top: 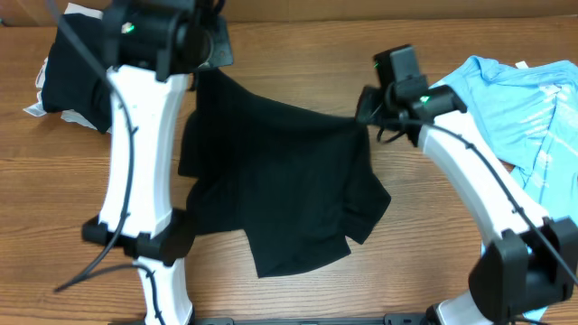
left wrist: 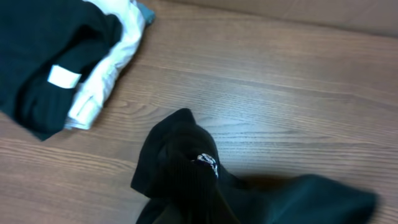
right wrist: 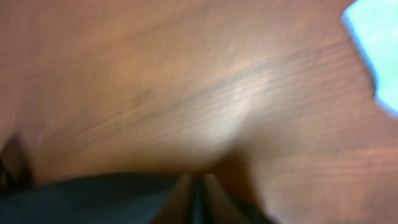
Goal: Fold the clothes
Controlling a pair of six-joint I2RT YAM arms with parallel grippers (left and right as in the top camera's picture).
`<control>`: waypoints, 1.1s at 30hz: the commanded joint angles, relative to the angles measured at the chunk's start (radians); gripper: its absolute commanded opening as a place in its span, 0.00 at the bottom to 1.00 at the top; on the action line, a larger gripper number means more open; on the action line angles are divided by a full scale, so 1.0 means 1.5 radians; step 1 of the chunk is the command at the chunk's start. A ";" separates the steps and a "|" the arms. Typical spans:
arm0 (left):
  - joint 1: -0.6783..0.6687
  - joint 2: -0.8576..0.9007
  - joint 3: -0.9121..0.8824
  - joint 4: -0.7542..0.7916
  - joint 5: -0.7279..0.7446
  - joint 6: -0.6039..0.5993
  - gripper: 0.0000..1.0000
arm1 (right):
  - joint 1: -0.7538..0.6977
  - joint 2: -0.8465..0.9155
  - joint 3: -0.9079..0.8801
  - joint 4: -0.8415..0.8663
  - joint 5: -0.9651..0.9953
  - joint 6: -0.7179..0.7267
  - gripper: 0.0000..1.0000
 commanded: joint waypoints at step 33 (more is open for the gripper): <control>0.006 0.095 0.001 0.006 -0.009 0.037 0.04 | 0.188 -0.036 -0.306 0.007 -0.032 -0.053 0.75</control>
